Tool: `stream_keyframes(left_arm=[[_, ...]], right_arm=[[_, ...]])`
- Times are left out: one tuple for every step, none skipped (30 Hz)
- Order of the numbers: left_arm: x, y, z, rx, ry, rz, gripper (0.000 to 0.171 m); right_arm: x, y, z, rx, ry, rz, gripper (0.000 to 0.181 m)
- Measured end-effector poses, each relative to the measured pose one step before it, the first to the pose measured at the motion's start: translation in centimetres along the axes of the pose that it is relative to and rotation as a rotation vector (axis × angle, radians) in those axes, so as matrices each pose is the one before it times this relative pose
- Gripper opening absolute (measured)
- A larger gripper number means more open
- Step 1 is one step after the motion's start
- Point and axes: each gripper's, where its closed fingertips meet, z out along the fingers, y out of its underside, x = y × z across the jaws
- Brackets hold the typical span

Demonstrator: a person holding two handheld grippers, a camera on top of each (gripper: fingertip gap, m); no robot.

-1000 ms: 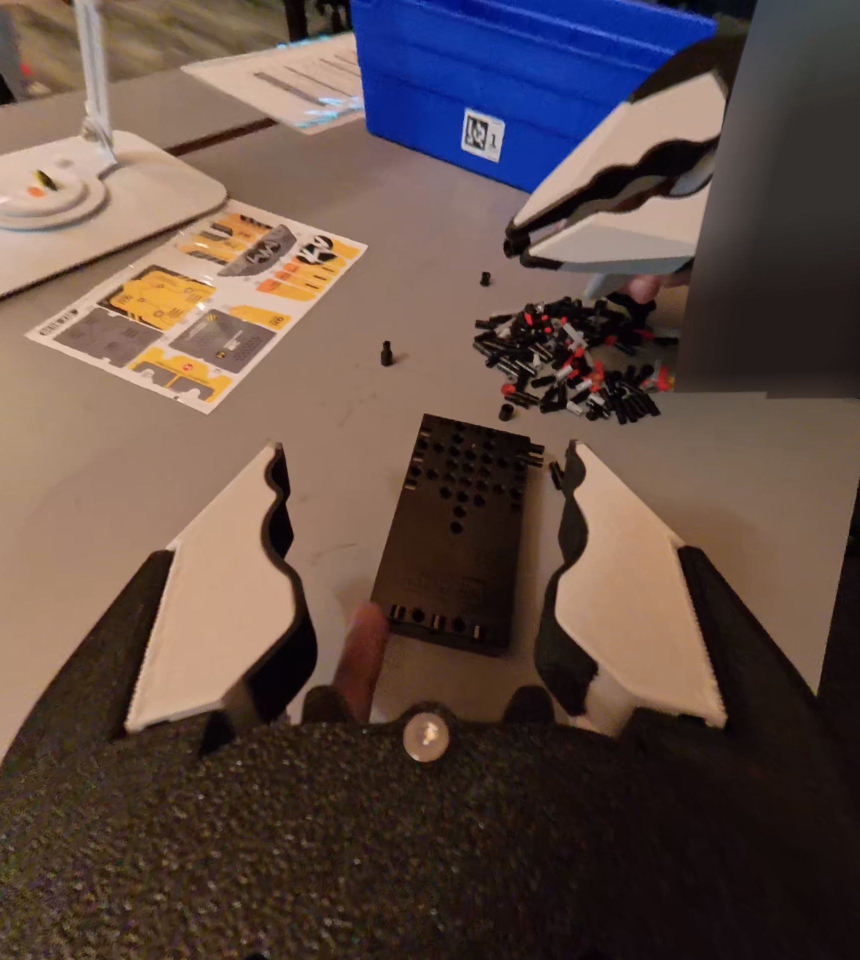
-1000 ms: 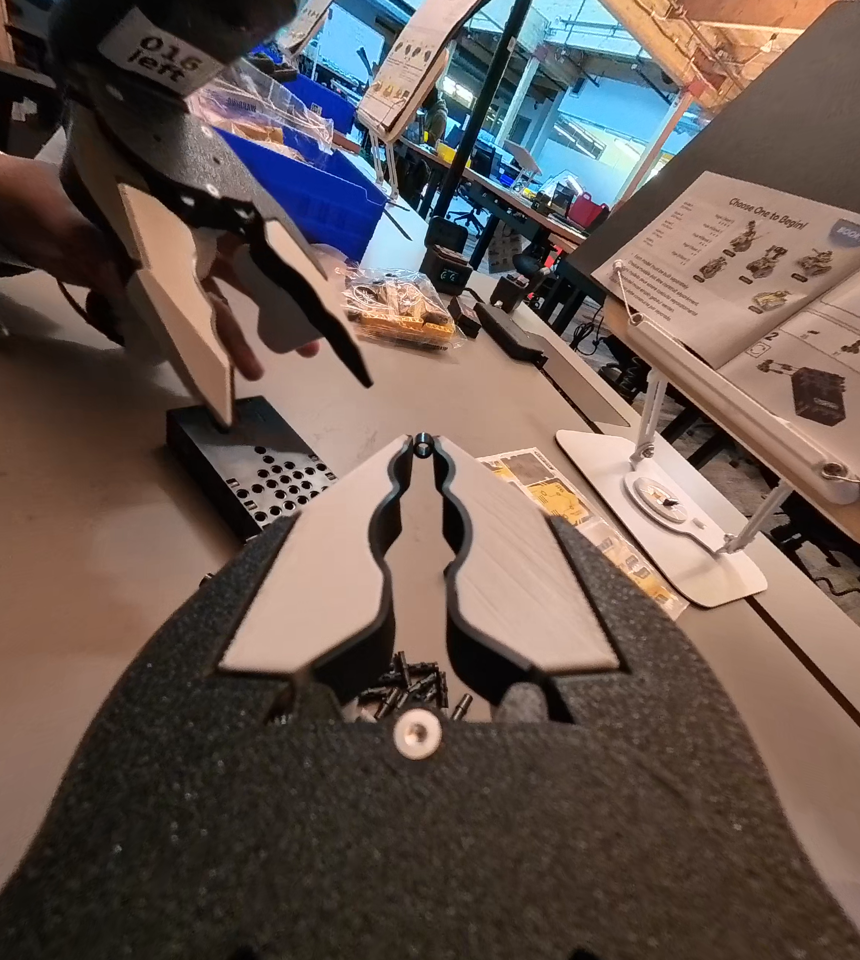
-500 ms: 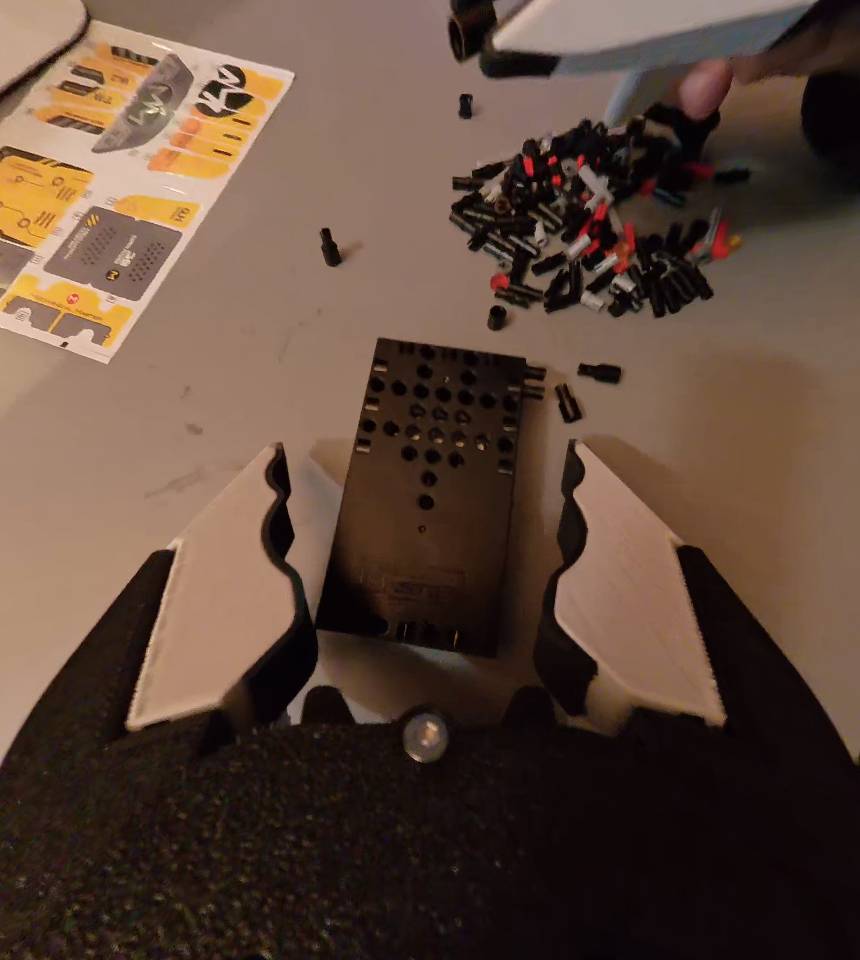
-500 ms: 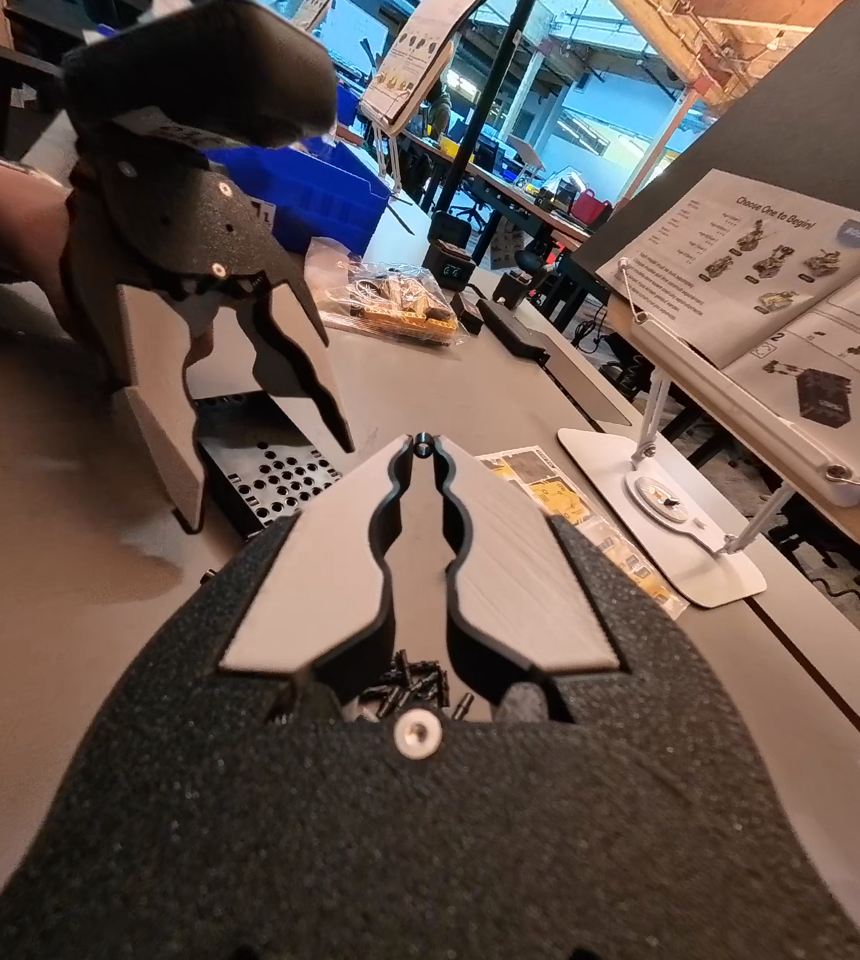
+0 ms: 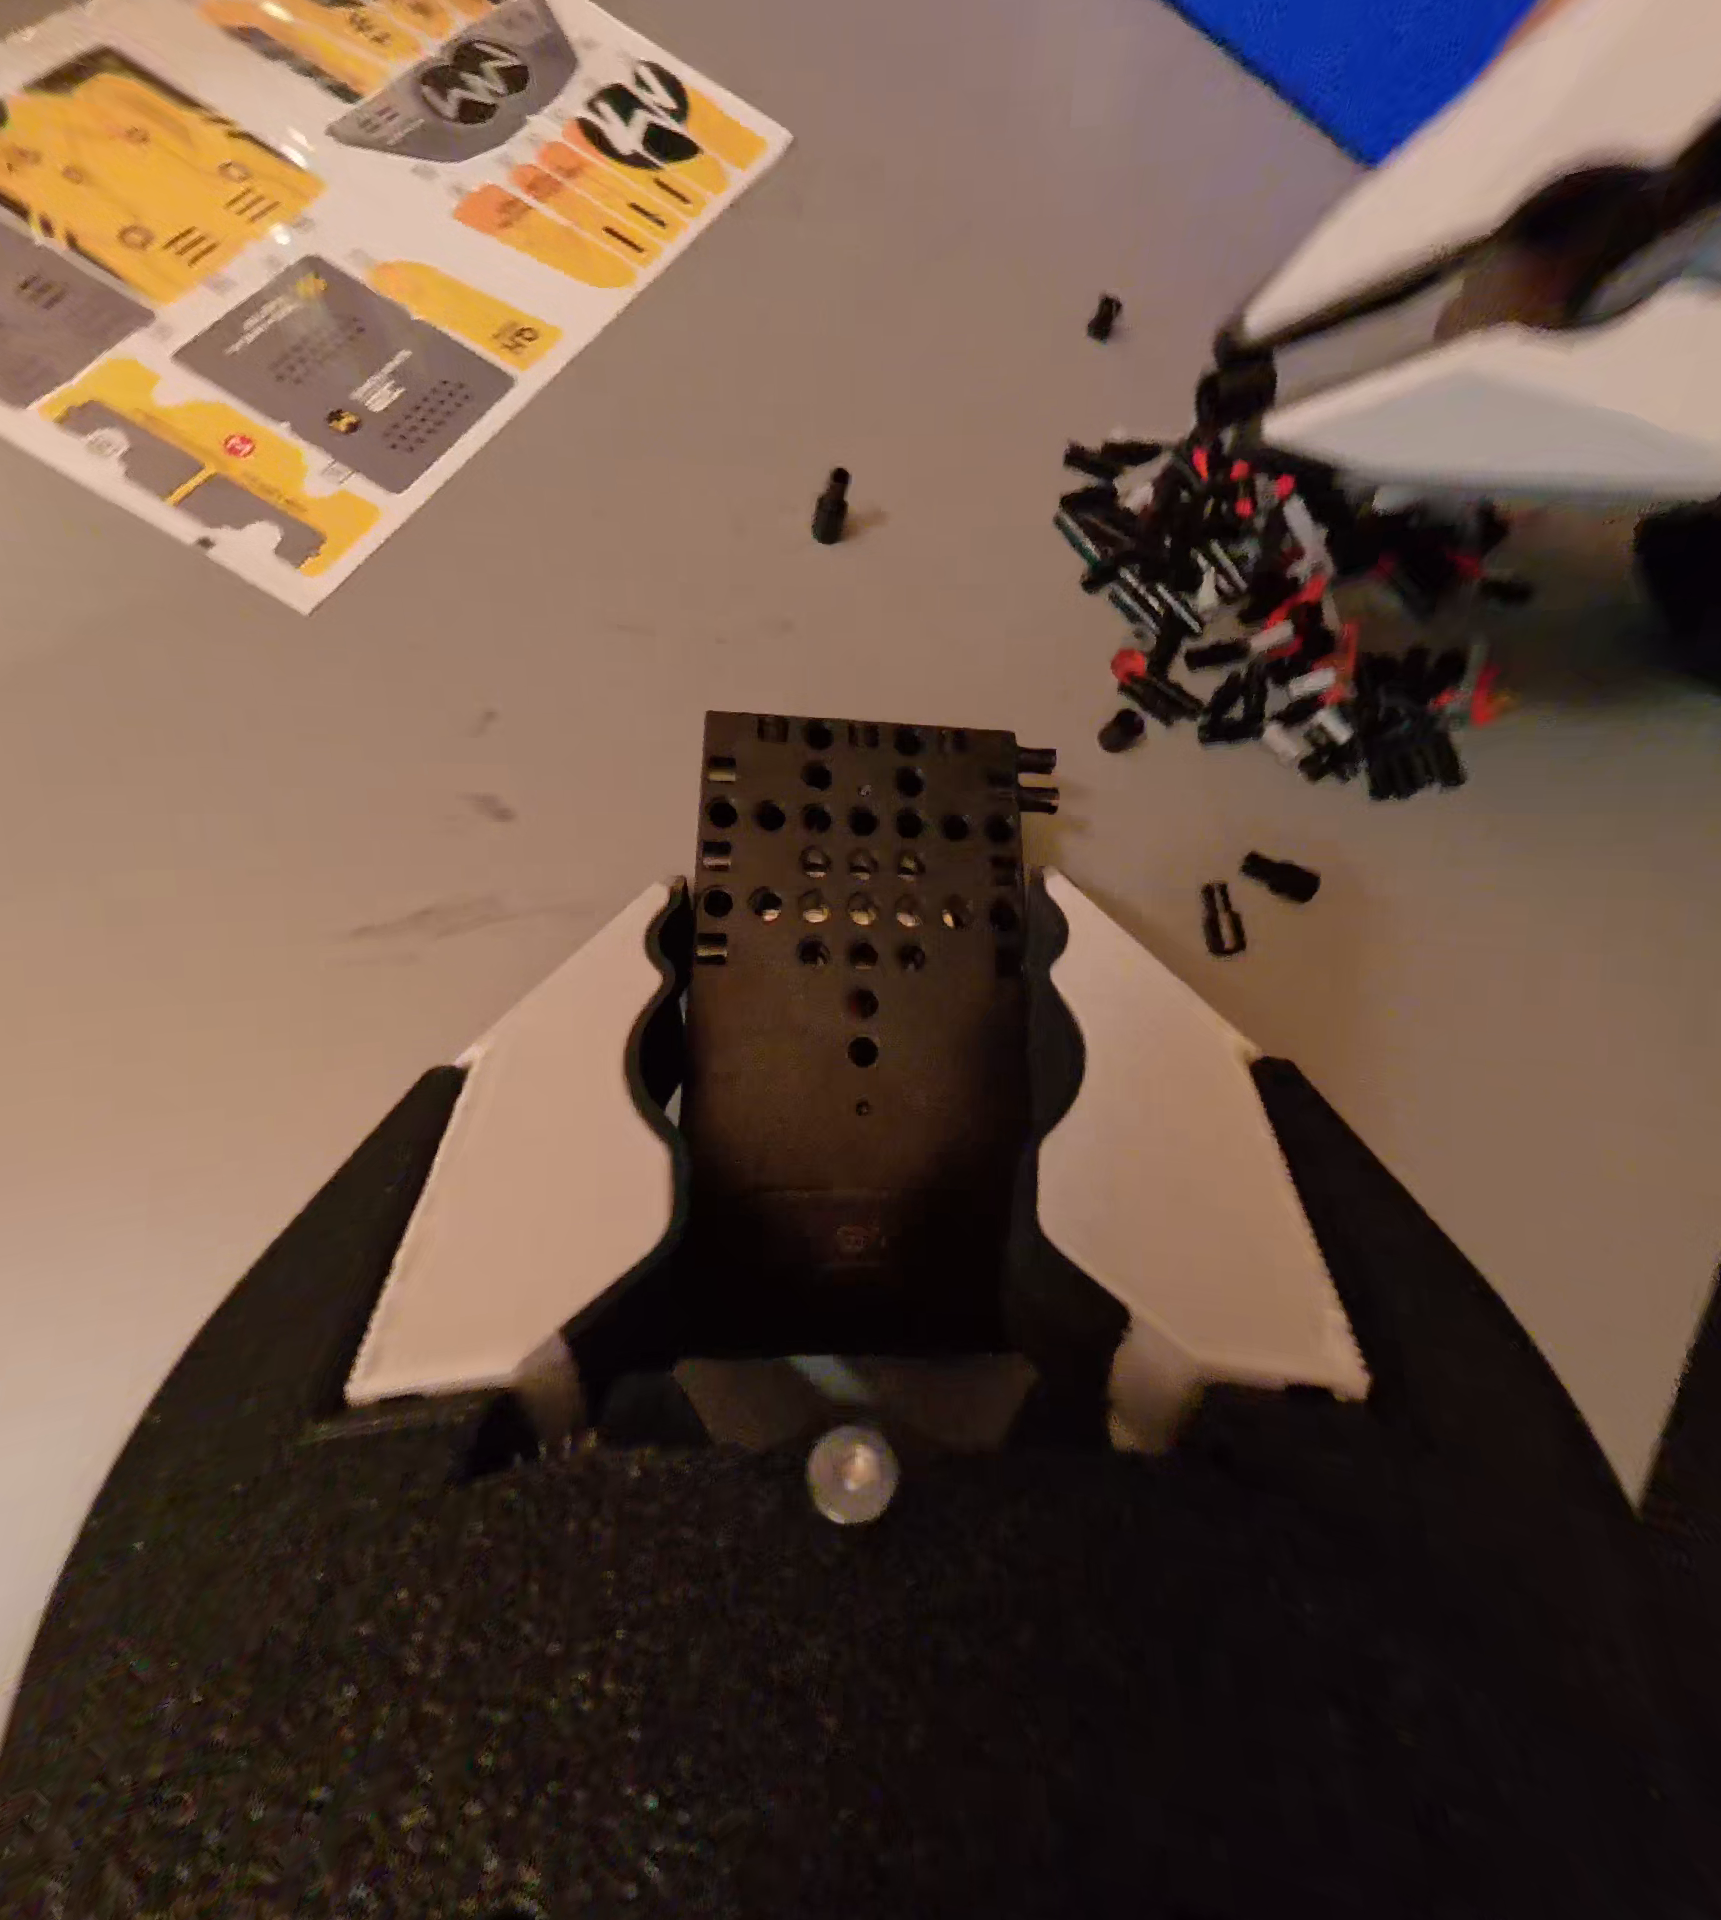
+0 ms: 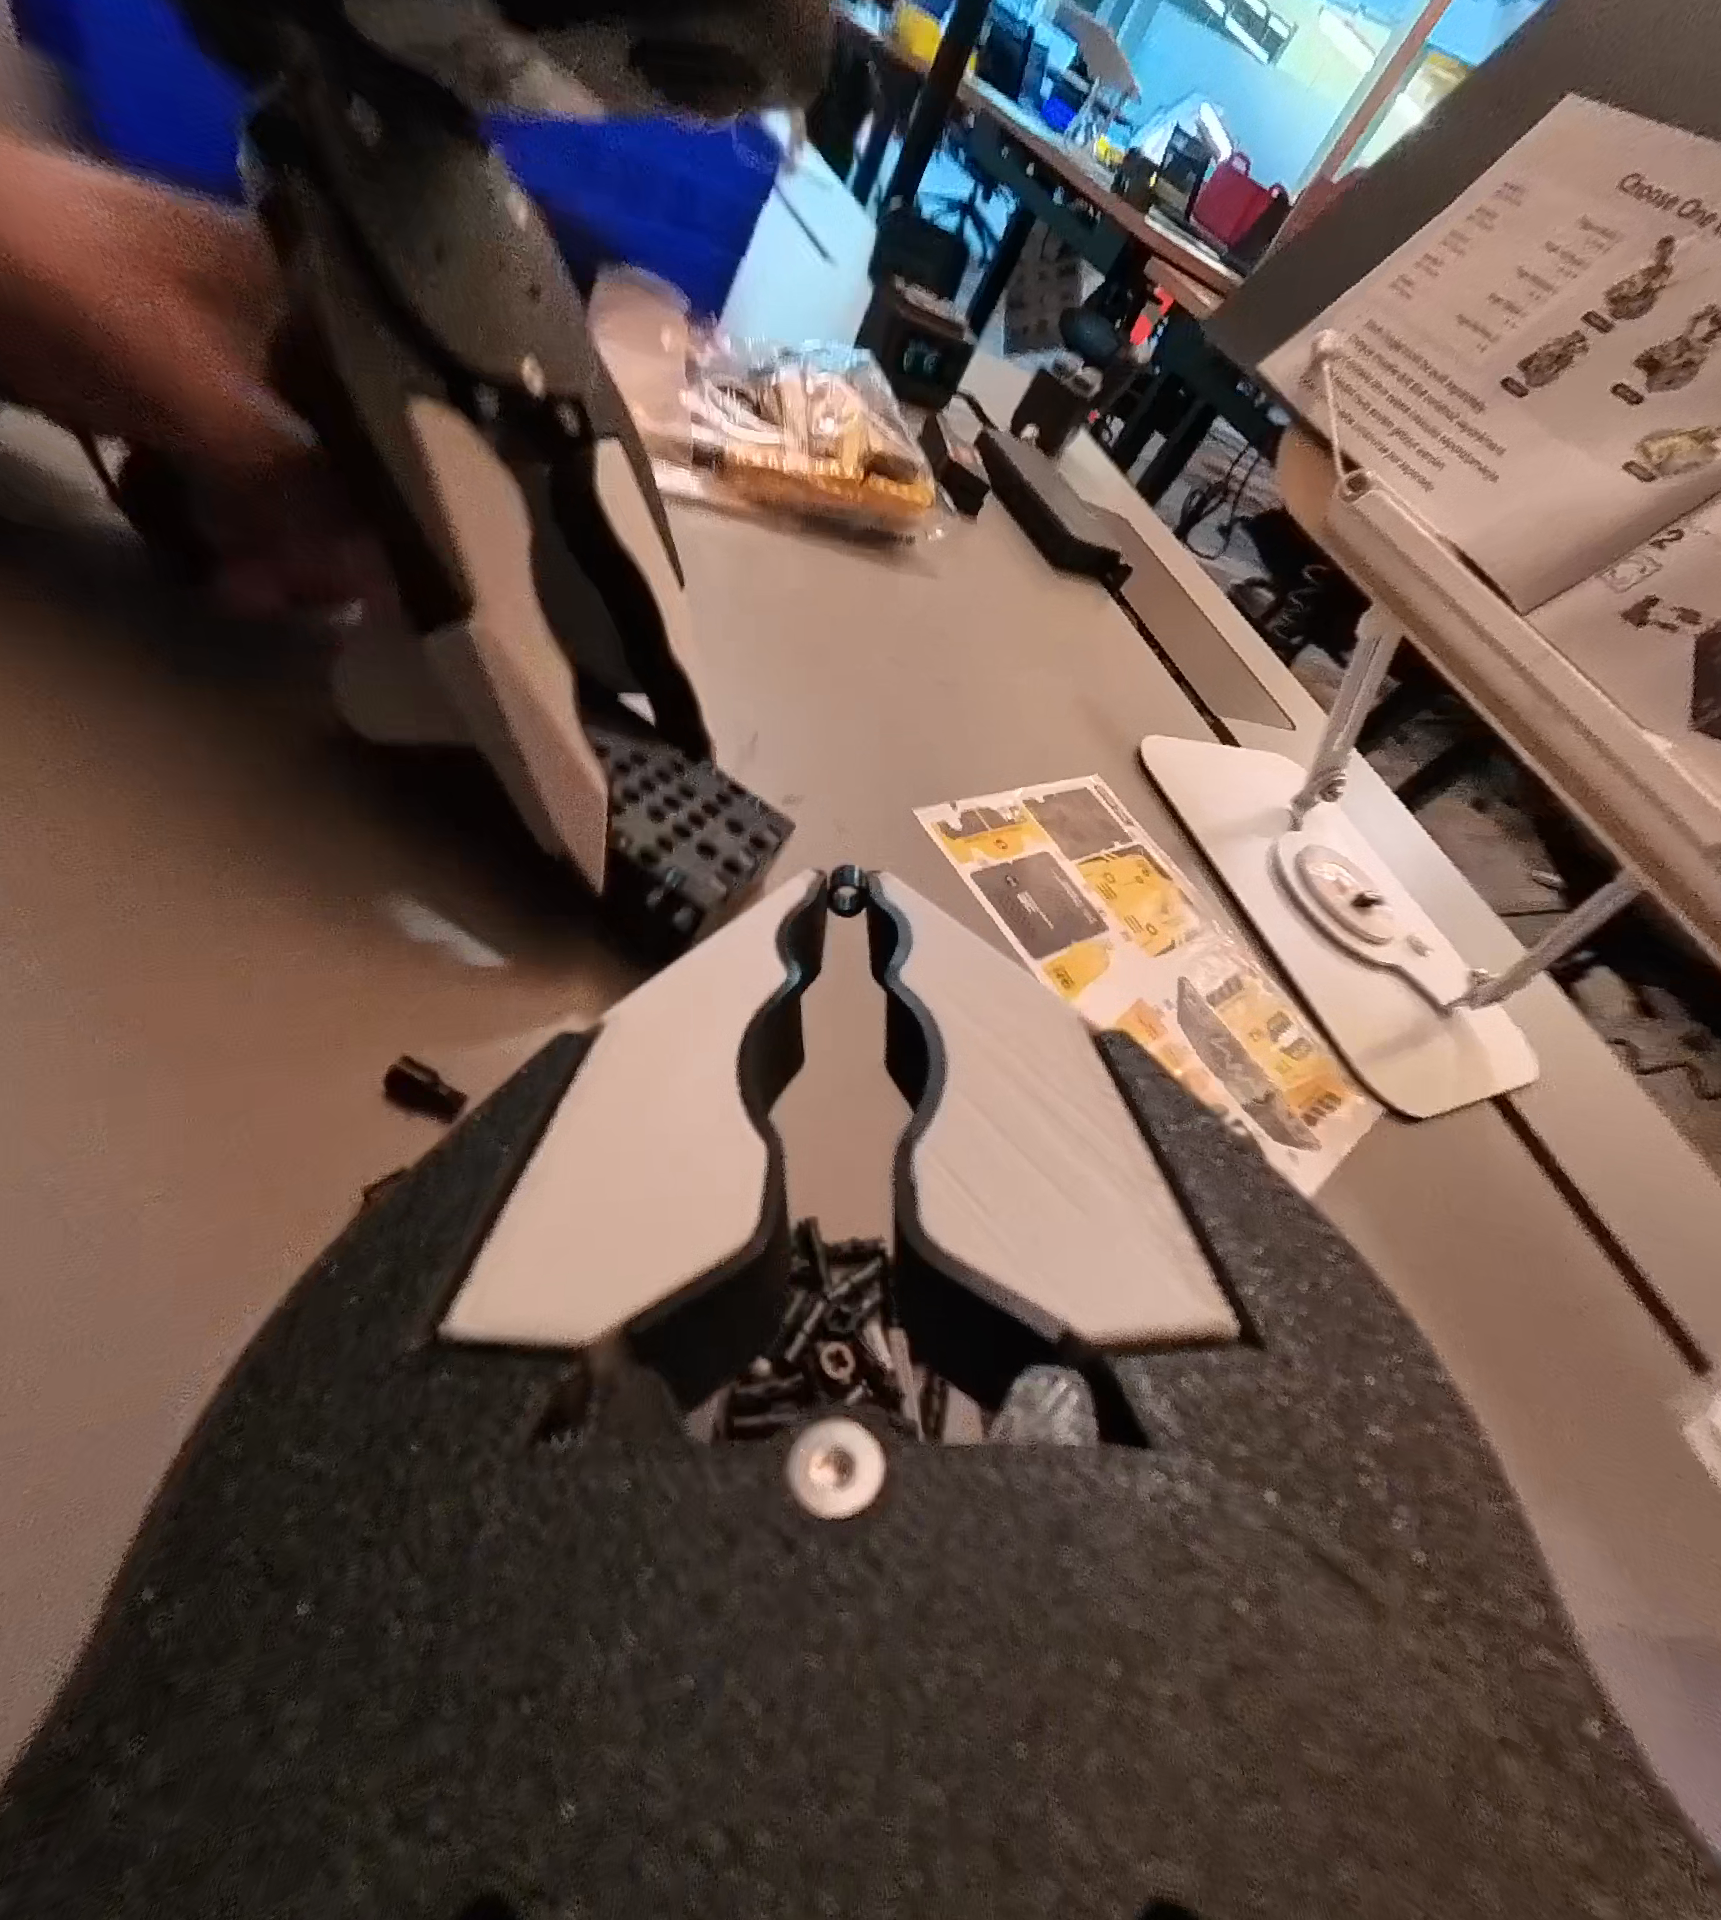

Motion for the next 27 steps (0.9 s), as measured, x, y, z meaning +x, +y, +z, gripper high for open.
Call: stream_keyframes(left_arm=[[-0.153, -0.167, -0.129, 0.01275, 0.0286, -0.0469, 0.064], [-0.078, -0.136, -0.093, 0.0102, 0.0266, -0.0395, 0.064], [-0.013, -0.099, -0.065, 0.00746, 0.0206, -0.0286, 0.064], [-0.021, -0.062, -0.035, 0.00474, 0.0101, -0.0173, 0.064], [-0.016, -0.02, -0.005, 0.00214, 0.002, -0.0064, 0.064], [-0.012, -0.011, 0.008, 0.00101, -0.0035, -0.0005, 0.064], [-0.003, -0.002, 0.027, 0.00033, -0.0058, 0.0023, 0.064], [-0.015, 0.006, 0.023, -0.00025, -0.006, 0.0035, 0.064], [-0.015, 0.0, 0.027, 0.00064, -0.0056, 0.002, 0.064], [-0.004, -0.005, 0.025, 0.00015, -0.0049, 0.0028, 0.064], [0.001, 0.014, 0.017, -0.00091, -0.0045, 0.0043, 0.064], [-0.008, 0.0, 0.015, -0.00011, -0.0034, 0.0014, 0.064], [0.003, 0.002, 0.016, 0.00025, -0.0021, 0.0001, 0.064], [-0.004, -0.002, 0.006, -0.00034, -0.0016, 0.0014, 0.064], [-0.002, 0.012, 0.01, -0.00046, -0.0014, 0.0021, 0.064], [0.006, 0.005, -0.002, -0.00019, -0.001, 0.002, 0.064], [-0.007, -0.001, 0.001, 0.00008, -0.0003, 0.0003, 0.064], [0.001, 0.0, 0.0, -0.00001, 0.0001, 0.0, 0.064], [-0.003, 0.005, 0.0, 0.00016, 0.0006, -0.0006, 0.064], [0.005, -0.01, -0.004, 0.00037, 0.0012, -0.0013, 0.064], [-0.007, -0.003, -0.005, 0.00035, 0.0013, -0.0015, 0.064], [-0.004, -0.002, 0.001, 0.00027, 0.0009, -0.0011, 0.064], [-0.002, -0.001, -0.007, 0.00008, 0.0004, -0.0006, 0.064], [0.002, 0.001, 0.0, -0.00005, 0.0001, -0.0001, 0.064], [-0.011, 0.0, 0.0, 0.0, -0.0006, 0.0004, 0.064], [-0.01, 0.001, 0.0, -0.00005, -0.0006, 0.0002, 0.064], [0.003, -0.005, -0.005, 0.00035, 0.0006, -0.001, 0.064]], right_arm=[[-0.141, 0.369, 0.145, -0.0287, 0.0082, -0.041, 0.007], [-0.208, 0.319, 0.176, -0.0279, 0.0083, -0.0452, 0.007], [-0.285, 0.247, 0.209, -0.0244, 0.0074, -0.0459, 0.007], [-0.378, 0.161, 0.212, -0.0217, 0.0041, -0.0441, 0.007], [-0.407, 0.1, 0.219, -0.0207, 0.0042, -0.0422, 0.007], [-0.385, 0.067, 0.216, -0.0204, 0.0047, -0.0395, 0.007], [-0.416, 0.042, 0.213, -0.0207, 0.0009, -0.0334, 0.007], [-0.404, 0.057, 0.195, -0.0224, -0.0019, -0.0258, 0.007], [-0.319, 0.079, 0.187, -0.0235, -0.0006, -0.0216, 0.007], [-0.209, 0.071, 0.161, -0.0209, 0.0029, -0.0208, 0.007], [-0.12, 0.072, 0.127, -0.0178, 0.0048, -0.0187, 0.007], [-0.07, 0.08, 0.111, -0.0154, 0.0053, -0.0151, 0.007], [-0.062, 0.068, 0.102, -0.0119, 0.0035, -0.0121, 0.007], [-0.123, 0.027, 0.082, -0.0057, -0.0007, -0.01, 0.007], [-0.134, -0.018, 0.084, -0.0004, -0.0019, -0.0067, 0.007], [-0.137, -0.035, 0.089, 0.0004, -0.0033, -0.0038, 0.007], [-0.126, -0.073, 0.074, 0.0028, -0.0012, -0.0046, 0.007], [-0.004, -0.103, 0.04, 0.0045, 0.0064, -0.0074, 0.007], [0.066, -0.113, 0.024, 0.0037, 0.0109, -0.0109, 0.007], [0.046, -0.124, 0.0, 0.0035, 0.0098, -0.013, 0.007], [-0.012, -0.118, 0.018, 0.0022, 0.0064, -0.0119, 0.007], [-0.066, -0.063, 0.039, -0.0001, 0.0027, -0.01, 0.007], [-0.068, -0.061, 0.046, -0.0003, 0.0023, -0.0097, 0.007], [-0.017, -0.039, 0.043, -0.0013, 0.0055, -0.0094, 0.007], [-0.001, 0.017, 0.042, -0.0038, 0.0055, -0.0084, 0.007], [-0.003, -0.008, 0.021, -0.0016, 0.0039, -0.0063, 0.007], [0.014, -0.014, 0.013, -0.0007, 0.0025, -0.0029, 0.007]])
